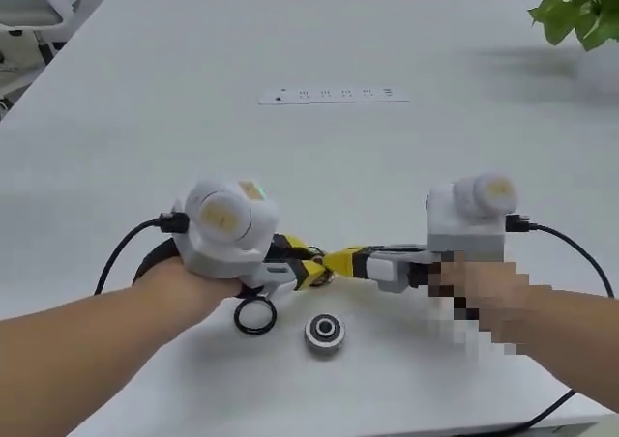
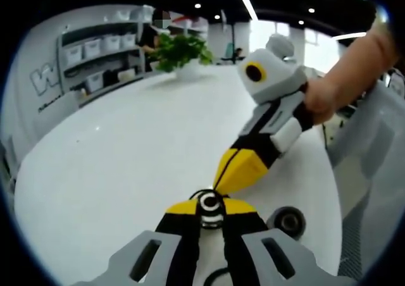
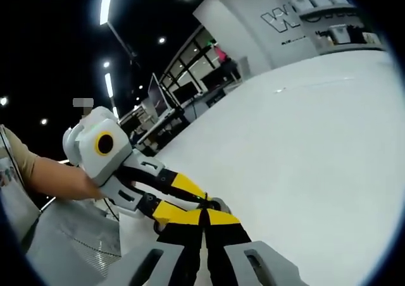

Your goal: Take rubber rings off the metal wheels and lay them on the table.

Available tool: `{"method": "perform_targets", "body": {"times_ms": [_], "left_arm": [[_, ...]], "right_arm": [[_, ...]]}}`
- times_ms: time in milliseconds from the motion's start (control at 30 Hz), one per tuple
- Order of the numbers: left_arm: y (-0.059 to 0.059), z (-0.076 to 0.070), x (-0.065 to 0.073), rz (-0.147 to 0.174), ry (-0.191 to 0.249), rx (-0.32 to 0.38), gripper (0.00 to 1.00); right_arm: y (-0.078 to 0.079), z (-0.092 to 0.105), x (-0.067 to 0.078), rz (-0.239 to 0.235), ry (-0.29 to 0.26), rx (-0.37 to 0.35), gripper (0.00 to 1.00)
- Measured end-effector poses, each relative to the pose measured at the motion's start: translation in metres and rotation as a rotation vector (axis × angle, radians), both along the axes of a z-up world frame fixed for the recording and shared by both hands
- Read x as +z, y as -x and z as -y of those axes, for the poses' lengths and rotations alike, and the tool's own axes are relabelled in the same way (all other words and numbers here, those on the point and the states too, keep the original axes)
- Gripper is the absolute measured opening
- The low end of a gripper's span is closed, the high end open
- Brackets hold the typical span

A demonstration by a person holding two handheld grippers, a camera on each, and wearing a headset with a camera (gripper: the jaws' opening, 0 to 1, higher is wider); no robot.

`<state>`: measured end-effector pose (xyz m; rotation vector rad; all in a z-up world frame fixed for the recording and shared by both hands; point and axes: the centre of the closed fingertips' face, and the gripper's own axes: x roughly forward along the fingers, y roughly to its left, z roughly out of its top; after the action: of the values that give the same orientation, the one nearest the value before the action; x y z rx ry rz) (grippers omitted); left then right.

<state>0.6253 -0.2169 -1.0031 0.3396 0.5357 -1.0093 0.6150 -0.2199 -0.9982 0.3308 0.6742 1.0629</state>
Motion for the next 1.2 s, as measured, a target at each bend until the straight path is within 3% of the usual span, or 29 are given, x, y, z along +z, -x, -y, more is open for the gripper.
{"method": "perform_targets", "body": {"times_ms": [300,433,800,1200], "left_arm": [[0.004,0.0,0.003,-0.003,-0.003,-0.024,0.2],[0.007,-0.001,0.007,0.01,-0.006,-0.04,0.21],[0.017,-0.004,0.032,0.034,0.062,-0.058,0.31],[0.028,-0.02,0.059,0.07,0.12,-0.056,0.44]], "right_arm": [[-0.002,0.002,0.005,-0.013,-0.012,-0.023,0.0],[-0.001,0.0,0.009,-0.013,-0.018,-0.022,0.0],[-0.003,-0.002,0.024,-0.009,-0.062,-0.027,0.0],[0.004,-0.012,0.04,-0.008,-0.1,-0.008,0.0]]}}
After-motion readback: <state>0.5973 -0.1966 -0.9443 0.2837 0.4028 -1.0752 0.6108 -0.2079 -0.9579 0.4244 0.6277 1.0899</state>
